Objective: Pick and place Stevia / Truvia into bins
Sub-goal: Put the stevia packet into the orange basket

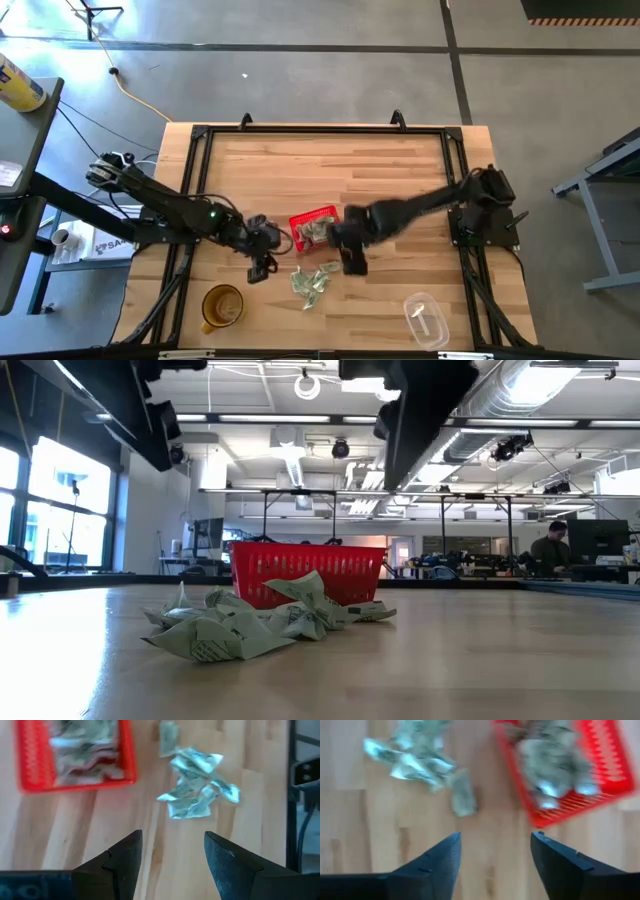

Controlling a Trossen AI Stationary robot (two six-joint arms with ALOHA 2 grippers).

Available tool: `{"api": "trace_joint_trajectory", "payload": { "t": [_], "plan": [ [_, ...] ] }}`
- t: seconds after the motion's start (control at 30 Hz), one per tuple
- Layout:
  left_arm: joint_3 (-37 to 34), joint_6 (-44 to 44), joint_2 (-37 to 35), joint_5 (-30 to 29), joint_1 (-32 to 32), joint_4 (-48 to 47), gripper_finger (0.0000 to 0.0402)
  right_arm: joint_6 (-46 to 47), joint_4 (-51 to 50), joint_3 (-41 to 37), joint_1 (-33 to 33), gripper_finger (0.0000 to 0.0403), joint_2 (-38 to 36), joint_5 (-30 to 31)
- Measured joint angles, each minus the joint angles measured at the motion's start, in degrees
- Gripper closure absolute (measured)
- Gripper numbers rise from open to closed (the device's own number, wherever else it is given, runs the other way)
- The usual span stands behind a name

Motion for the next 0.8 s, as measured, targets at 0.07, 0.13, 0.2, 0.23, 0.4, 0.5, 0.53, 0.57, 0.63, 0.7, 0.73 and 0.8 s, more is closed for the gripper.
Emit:
{"api": "trace_joint_trajectory", "payload": {
  "t": [0.07, 0.13, 0.2, 0.23, 0.4, 0.5, 0.53, 0.57, 0.63, 0.7, 0.73, 0.8],
  "plan": [
    [-2.03, 1.82, 0.00, 1.69, 0.19, 3.89, 0.0153, 1.37, 3.92, -2.63, 3.14, 0.0155, 0.00, 2.02],
    [-3.60, 2.47, 0.00, 3.01, 0.33, 5.85, 0.0153, 2.88, 9.11, -6.05, 5.13, 0.0150, 0.33, 3.06],
    [-5.03, 1.32, 0.00, 3.82, 0.21, 8.22, 0.0153, 3.46, 15.67, -9.91, 6.30, 0.0149, 0.78, 3.38],
    [-5.58, -0.31, 0.00, 3.89, 0.18, 8.90, 0.0153, 3.39, 18.61, -11.87, 6.68, 0.0149, 1.14, 3.53],
    [-5.87, -11.83, 0.04, 3.76, 0.13, 11.01, 0.0153, 2.19, 32.08, -19.54, 6.15, 0.0149, 2.51, 5.40],
    [-5.87, -13.38, 0.04, 2.31, -0.91, 13.34, 0.0153, 1.74, 36.73, -22.25, 5.17, 0.0149, 3.53, 7.21],
    [-5.84, -13.42, 0.04, 1.39, -1.37, 14.19, 0.0153, 1.51, 38.00, -22.84, 4.77, 0.0149, 4.00, 6.41],
    [-5.84, -13.46, 0.04, 0.33, -1.79, 14.77, 0.0153, 1.04, 39.22, -23.14, 4.43, 0.0149, 4.55, 5.15],
    [-5.84, -13.53, 0.04, -1.70, -2.62, 15.26, 0.0153, -0.44, 41.17, -23.29, 4.10, 0.0149, 5.67, 3.00],
    [-5.84, -13.55, 0.04, -3.58, -3.41, 15.46, 0.0153, -1.54, 41.99, -23.28, 4.33, 0.0149, 6.82, 2.54],
    [-5.84, -13.54, 0.04, -4.28, -3.68, 15.42, 0.0153, -1.76, 42.62, -23.22, 4.38, 0.0149, 7.20, 2.39],
    [-5.84, -13.52, 0.04, -5.85, -4.03, 15.33, 0.0153, -1.53, 43.19, -23.17, 4.62, 0.0151, 7.56, 2.52]
  ]
}}
